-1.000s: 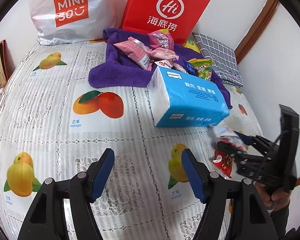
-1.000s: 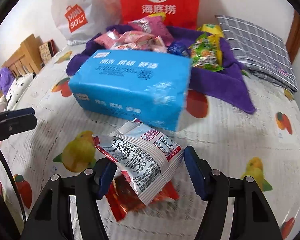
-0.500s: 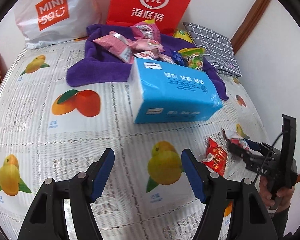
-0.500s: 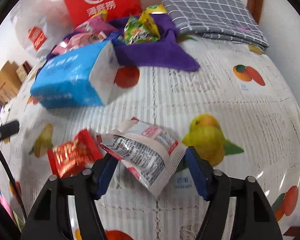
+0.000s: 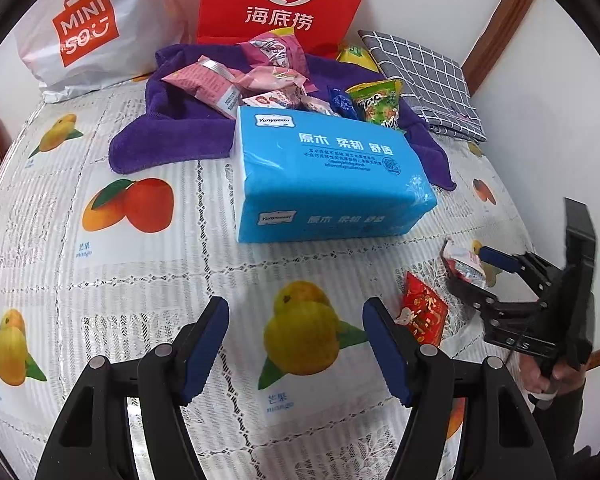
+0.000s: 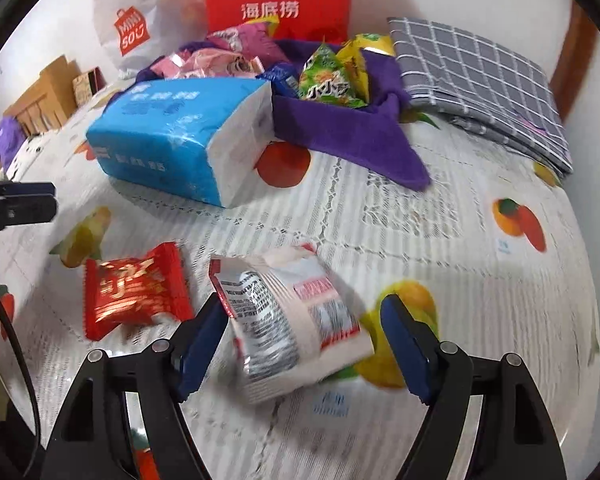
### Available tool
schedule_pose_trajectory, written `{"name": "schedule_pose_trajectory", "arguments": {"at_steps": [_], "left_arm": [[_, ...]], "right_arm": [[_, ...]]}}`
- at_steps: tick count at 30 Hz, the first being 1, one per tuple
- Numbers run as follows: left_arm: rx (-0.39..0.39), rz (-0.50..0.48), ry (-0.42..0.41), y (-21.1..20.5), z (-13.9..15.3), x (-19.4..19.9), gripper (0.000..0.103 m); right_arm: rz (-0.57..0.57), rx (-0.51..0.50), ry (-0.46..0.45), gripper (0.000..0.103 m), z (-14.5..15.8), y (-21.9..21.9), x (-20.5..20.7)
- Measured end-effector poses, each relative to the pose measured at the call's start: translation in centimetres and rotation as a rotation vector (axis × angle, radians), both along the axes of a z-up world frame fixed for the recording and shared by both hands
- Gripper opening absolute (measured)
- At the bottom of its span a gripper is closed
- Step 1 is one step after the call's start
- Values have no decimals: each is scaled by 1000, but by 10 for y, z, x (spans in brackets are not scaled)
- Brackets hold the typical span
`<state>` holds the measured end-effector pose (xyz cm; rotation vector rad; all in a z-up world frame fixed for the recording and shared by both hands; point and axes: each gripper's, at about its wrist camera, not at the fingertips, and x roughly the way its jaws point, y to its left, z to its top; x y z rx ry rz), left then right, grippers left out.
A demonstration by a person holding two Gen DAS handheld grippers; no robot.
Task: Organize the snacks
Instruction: 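Lift the white packet with the right gripper while the left grasps the red packet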
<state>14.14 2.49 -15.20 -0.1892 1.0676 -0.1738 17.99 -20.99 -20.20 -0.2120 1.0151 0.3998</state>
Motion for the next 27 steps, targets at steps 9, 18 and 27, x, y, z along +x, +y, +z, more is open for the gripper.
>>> {"name": "schedule_pose_trajectory", "arguments": {"at_steps": [9, 18, 27], "left_arm": [[7, -44, 2, -20, 0, 4, 67], [20, -161, 11, -67, -7, 12, 67], [38, -262, 50, -101, -22, 15, 67]], "right_arm": [[-92, 119, 4, 54, 1, -26, -1], [-214, 149, -20, 54, 11, -66, -24], [-270, 236, -26, 54, 18, -89, -44]]}}
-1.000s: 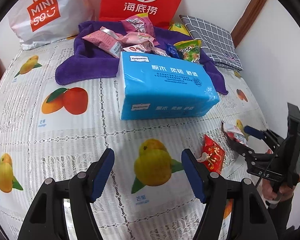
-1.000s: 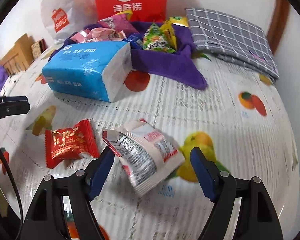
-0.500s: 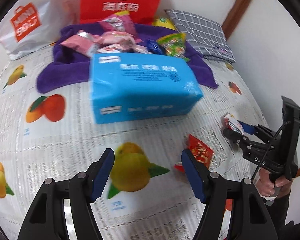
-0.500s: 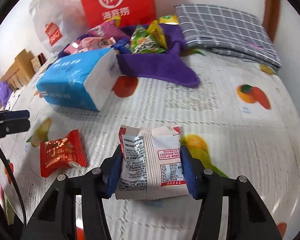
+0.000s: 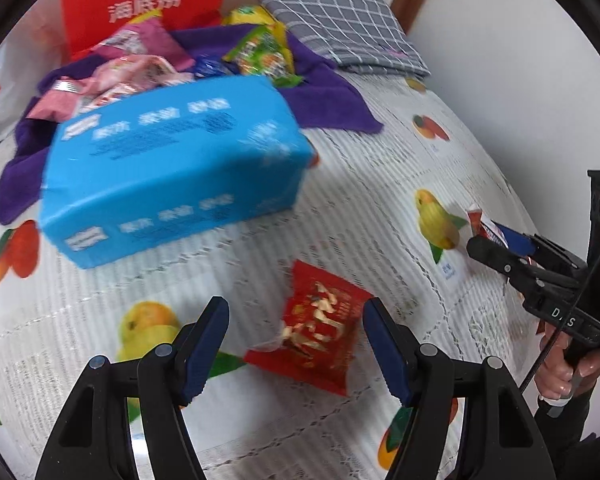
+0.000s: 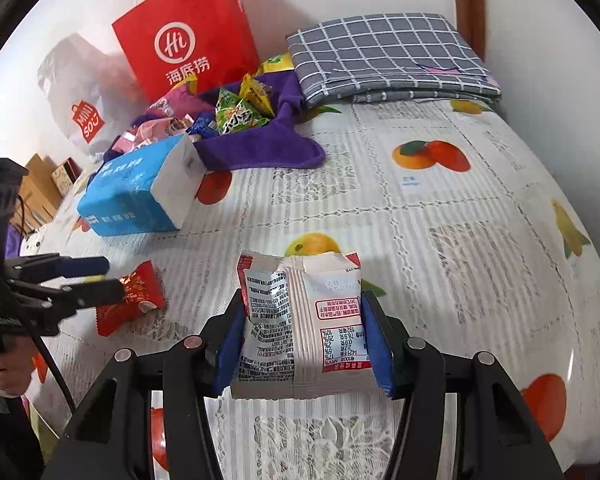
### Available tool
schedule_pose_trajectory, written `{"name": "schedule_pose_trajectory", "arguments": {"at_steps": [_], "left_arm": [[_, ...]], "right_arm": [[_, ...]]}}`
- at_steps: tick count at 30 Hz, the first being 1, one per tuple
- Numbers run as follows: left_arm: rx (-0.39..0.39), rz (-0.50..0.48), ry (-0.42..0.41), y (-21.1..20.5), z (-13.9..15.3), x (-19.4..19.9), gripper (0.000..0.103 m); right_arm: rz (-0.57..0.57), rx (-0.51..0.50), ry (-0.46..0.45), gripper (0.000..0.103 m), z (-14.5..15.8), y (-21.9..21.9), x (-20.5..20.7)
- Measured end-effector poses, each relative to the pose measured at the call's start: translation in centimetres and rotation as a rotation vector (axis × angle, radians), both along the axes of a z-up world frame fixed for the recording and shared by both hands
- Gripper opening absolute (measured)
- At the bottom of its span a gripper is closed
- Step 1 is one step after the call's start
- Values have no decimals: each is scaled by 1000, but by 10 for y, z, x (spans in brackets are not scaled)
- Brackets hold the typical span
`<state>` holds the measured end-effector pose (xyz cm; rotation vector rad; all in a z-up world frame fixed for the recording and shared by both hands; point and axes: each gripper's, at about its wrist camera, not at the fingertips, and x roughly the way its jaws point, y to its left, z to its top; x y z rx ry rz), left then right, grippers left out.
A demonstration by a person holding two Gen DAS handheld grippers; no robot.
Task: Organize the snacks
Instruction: 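Lift the white packet with the right gripper while the left grasps the red packet, then carry the white packet in the right gripper while the left carries the red packet toward the towel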
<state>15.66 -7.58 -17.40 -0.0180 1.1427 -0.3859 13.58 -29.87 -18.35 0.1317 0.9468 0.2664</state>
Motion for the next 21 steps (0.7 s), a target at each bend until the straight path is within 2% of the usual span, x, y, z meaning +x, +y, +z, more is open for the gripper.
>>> {"name": "schedule_pose_trajectory", "arguments": {"at_steps": [3, 9, 12, 15, 18, 21], "left_arm": [[11, -22, 18, -8, -7, 1, 67], [49, -39, -29, -16, -9, -5, 65], [111, -44, -67, -21, -10, -9, 55], [138, -35, -87, -17, -8, -12, 40], [108, -21, -84, -7, -7, -15, 40], [111, 4, -92, 3, -6, -19, 40]], "right_arm": [[-12, 4, 4, 54, -5, -3, -2], [-35, -9, 25, 55, -16, -5, -3], [-32, -47, 21, 55, -18, 0, -3], [-25, -61, 13, 55, -18, 6, -3], [-8, -51, 23, 54, -17, 14, -2], [14, -70, 18, 54, -14, 26, -2]]}}
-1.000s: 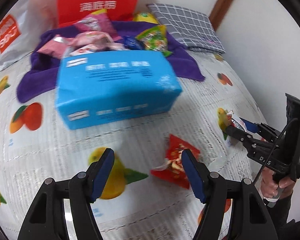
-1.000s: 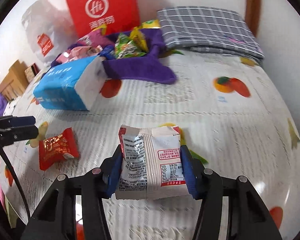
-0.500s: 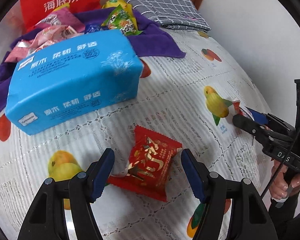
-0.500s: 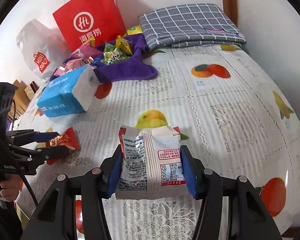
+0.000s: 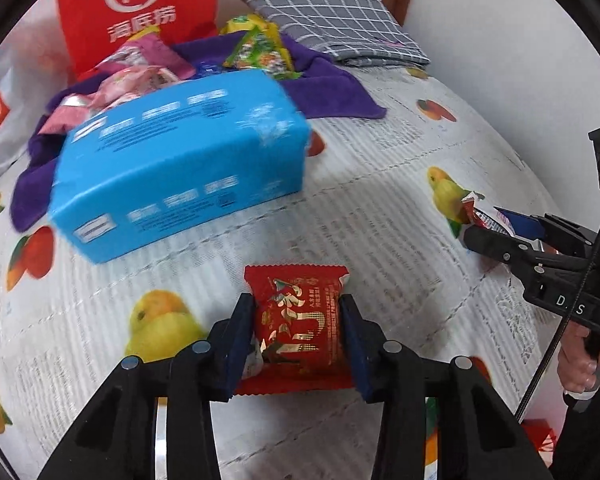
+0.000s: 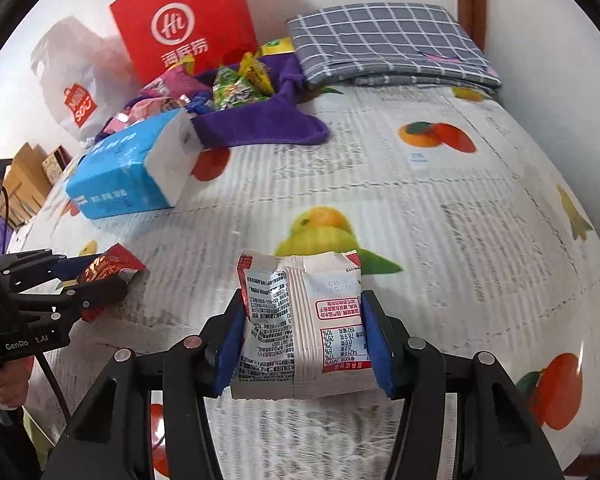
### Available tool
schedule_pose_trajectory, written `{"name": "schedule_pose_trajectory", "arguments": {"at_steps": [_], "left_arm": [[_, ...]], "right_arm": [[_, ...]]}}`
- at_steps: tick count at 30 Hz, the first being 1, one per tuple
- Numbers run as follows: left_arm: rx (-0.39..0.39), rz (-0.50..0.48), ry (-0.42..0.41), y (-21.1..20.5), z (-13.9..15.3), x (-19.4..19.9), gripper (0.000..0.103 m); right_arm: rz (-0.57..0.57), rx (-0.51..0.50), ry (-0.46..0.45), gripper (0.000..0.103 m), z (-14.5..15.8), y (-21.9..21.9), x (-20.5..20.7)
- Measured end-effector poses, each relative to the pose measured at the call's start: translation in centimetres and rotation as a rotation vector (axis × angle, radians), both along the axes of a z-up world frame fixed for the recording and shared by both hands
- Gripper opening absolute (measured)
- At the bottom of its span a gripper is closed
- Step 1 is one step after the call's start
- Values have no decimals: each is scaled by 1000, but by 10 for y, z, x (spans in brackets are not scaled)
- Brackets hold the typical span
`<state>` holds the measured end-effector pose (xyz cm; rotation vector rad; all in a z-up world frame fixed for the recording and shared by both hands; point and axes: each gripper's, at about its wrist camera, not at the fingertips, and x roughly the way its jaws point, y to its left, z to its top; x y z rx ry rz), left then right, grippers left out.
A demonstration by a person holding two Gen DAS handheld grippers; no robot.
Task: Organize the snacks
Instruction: 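Carry the white packet in the right gripper while the left carries the red packet toward the towel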
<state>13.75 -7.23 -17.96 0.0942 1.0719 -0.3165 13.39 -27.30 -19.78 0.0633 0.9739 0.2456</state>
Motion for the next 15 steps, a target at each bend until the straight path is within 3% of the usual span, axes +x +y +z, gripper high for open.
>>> {"name": "schedule_pose_trajectory", "arguments": {"at_steps": [8, 15], "left_arm": [[-42, 134, -14, 61, 9, -8, 40], [-25, 283, -35, 115, 6, -16, 40]], "right_arm": [[77, -10, -10, 54, 7, 44, 2], [102, -32, 4, 54, 1, 73, 9]]}}
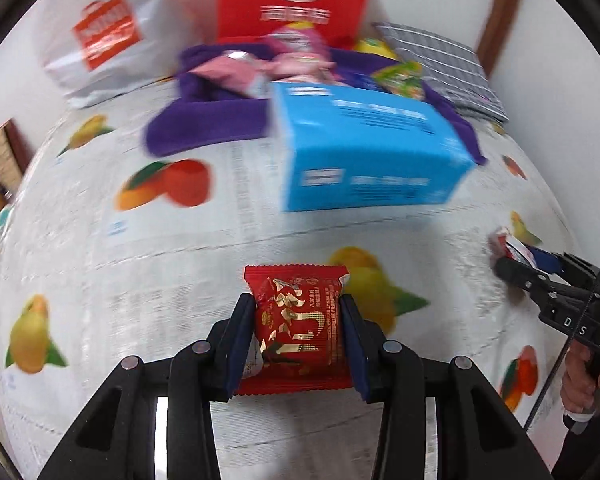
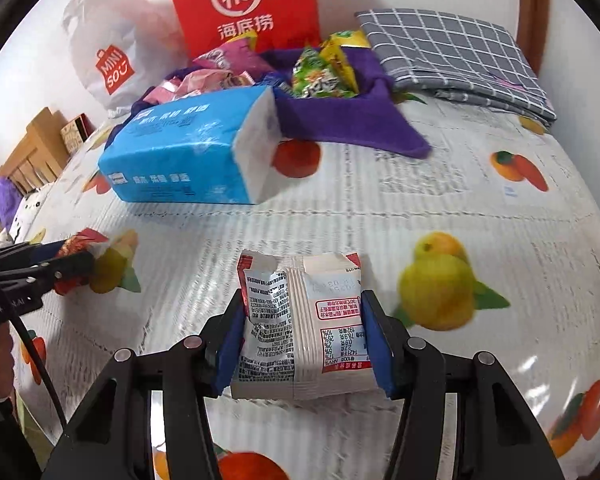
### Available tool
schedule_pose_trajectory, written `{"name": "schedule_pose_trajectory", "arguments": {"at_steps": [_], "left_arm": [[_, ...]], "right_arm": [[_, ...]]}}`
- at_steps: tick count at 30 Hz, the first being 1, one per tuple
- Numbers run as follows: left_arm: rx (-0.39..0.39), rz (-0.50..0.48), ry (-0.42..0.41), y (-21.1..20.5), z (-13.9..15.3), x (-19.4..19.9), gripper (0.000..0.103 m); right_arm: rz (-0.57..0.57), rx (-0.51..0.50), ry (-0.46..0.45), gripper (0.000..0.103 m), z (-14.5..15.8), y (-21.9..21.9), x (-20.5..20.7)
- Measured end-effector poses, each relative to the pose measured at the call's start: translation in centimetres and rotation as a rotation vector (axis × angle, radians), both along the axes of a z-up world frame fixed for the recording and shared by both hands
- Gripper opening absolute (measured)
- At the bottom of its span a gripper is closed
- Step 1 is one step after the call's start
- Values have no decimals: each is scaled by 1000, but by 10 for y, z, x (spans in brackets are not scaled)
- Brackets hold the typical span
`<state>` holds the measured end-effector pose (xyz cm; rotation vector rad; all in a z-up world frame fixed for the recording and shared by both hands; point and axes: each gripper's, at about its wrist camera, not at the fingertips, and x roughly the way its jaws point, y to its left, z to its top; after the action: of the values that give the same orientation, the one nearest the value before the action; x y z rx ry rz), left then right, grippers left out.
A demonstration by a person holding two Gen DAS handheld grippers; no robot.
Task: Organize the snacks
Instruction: 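Carry the white packet in the right gripper while the left carries the red packet toward the towel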
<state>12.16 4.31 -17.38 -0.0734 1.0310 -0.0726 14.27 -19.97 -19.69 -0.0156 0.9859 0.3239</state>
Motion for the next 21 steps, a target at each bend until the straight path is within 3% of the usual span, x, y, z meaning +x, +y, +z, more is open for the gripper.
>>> {"name": "schedule_pose_trajectory", "arguments": {"at_steps": [5, 21], "left_arm": [[28, 44, -15, 14, -7, -1, 40], [-38, 34, -82, 23, -11, -6, 41]], "right_arm": [[-3, -27, -20, 55, -2, 13, 3], [-52, -14, -42, 56, -4, 12, 4]]}}
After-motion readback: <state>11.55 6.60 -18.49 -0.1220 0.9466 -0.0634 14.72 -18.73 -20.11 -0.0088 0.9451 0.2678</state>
